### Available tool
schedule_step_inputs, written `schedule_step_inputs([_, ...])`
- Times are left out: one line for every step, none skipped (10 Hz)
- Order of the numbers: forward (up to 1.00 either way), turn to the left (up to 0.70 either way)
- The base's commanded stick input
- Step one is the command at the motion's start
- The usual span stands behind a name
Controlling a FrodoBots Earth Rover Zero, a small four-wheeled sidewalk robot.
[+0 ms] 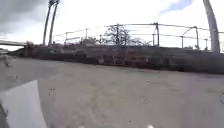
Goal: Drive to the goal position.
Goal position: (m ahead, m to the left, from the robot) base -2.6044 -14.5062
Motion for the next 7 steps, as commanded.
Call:
schedule_step_inputs([1.0, -0.27])
schedule_step_inputs([1.0, -0.27])
schedule_step_inputs([1.0, -0.27])
schedule_step_inputs([1.0, -0.27])
schedule_step_inputs([1.0, -0.27])
schedule_step_inputs([1.0, -0.27])
schedule_step_inputs([1.0, -0.27])
